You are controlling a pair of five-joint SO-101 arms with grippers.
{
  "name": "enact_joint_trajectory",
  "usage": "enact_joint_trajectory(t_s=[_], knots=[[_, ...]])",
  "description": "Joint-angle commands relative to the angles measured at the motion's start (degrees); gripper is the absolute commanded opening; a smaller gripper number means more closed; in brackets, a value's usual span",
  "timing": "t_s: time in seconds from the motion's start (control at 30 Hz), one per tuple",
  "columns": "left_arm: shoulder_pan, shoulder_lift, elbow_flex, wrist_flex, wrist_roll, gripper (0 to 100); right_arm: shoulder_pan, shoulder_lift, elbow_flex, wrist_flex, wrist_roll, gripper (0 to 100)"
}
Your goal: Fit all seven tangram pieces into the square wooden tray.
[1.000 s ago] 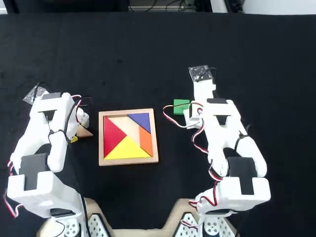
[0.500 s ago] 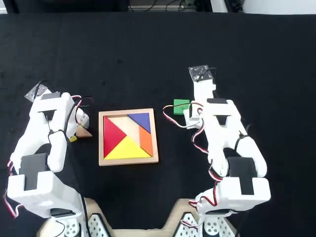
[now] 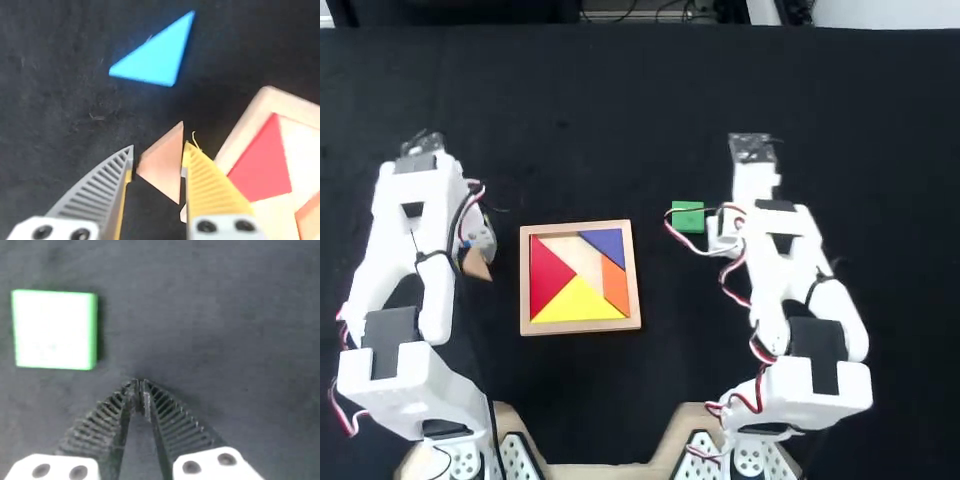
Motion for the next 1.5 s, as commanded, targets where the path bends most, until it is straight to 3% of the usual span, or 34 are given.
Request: enact_joint_trajectory(t_s=[0.0,0.2,0.3,0.4,0.53,0.7,0.9,1.17,1.47], knots=[[1.63,-0.88,-7.52,2.11,-7.12,3,4.75,-0.75,-3.82,-2.02,-1.76,1.1],[18.24,-0.26,-13.85,4.48,-17.23,3,12.48,-0.22,-6.46,-2.37,-7.56,1.1],[25.89,-0.18,-13.41,2.73,-16.53,3,13.54,-0.13,-6.2,-4.04,-8.26,1.1],[29.05,-0.18,-11.47,-1.41,-13.63,3,13.63,-0.13,-5.85,-5.1,-8.26,1.1],[30.2,1.41,-5.41,-7.47,-11.6,3,15.38,0.4,-6.29,-5.27,-9.14,1.1],[30.9,4.92,-0.84,-12.66,-11.25,3,20.84,3.56,-10.15,-2.99,-16.18,1.1],[32.04,5.98,-0.57,-14.07,-10.81,3,21.45,6.46,-13.58,-0.18,-17.14,1.1],[31.96,5.89,-0.04,-14.15,1.41,3,20.57,6.64,-13.76,-0.26,-17.05,1.1],[32.13,5.71,0.75,-13.45,7.21,3,20.57,6.64,-13.67,-0.26,-16.97,1.1]])
